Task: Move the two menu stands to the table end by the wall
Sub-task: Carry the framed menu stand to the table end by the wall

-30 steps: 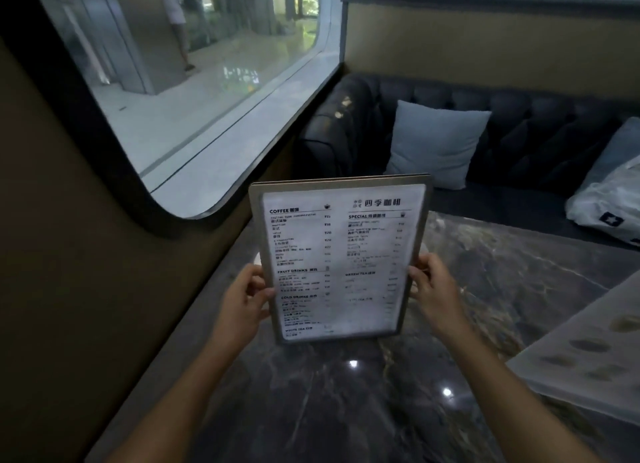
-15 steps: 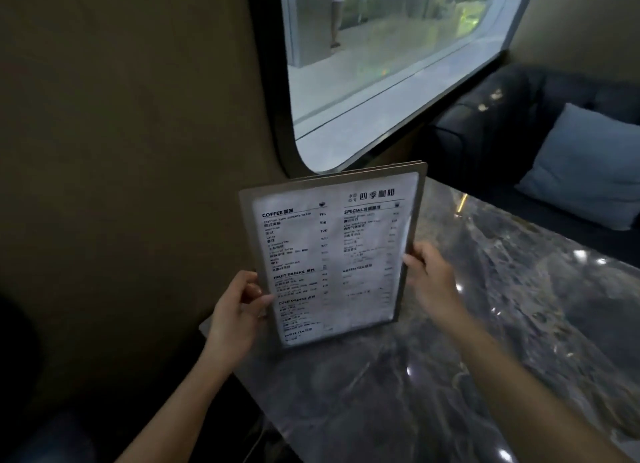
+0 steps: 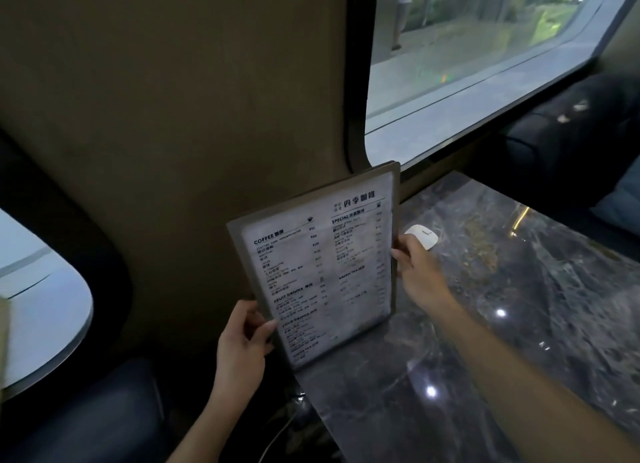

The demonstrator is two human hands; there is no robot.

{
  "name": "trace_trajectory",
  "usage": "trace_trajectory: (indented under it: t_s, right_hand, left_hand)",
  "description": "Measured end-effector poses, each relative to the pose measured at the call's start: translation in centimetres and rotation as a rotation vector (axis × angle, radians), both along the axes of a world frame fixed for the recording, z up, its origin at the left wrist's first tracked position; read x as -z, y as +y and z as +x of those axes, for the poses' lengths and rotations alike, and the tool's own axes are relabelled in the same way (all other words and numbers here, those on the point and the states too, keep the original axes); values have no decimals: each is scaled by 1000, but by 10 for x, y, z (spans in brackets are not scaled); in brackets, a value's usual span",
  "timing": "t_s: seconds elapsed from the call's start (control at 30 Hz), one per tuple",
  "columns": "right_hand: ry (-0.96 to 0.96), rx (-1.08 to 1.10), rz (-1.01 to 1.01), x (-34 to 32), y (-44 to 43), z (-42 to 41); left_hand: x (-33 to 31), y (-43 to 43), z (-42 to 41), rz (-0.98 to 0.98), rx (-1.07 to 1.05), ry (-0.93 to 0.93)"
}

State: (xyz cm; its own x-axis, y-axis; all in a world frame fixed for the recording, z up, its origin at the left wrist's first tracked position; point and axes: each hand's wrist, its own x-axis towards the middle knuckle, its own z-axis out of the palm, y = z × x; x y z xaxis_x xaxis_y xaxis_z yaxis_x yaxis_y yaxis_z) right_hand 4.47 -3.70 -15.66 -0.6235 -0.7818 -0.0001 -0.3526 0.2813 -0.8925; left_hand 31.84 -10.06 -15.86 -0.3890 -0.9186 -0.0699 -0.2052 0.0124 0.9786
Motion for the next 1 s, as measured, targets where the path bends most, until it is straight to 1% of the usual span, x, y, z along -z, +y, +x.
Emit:
trace_trajectory:
  t_s: [0.1,0.2,0.3,0.47,0.57,0.67,0.83,0.9,1.0]
  right_hand:
    - [-24,-21,5,2,-8,1]
    - [11,-21,24,4,-10,1]
    - [44,-24,42,7,-11,-1]
    - [-42,-69,-5,10,-10,-4]
    - [-22,-75,5,13,-4,-7]
    - [-18,-48,66,23,10,-10]
    - [27,-85,253,49,34,-10]
    - [50,-137,318,57,37,-9]
    - [134,-198,374,65,36,-7]
  left_hand:
    - [3,6,-1,20,-29,28]
    - [5,10,-2,35,-42,57]
    - [9,11,-1,30,-69,40]
    - [15,11,0,26,-84,23]
    - [18,10,5,-24,-77,-17]
    - [23,12,10,-48,-47,-96]
    - [43,20,11,103,11,-307]
    - [50,23,9,110,15,-407]
    - [54,24,5,76,34,-519]
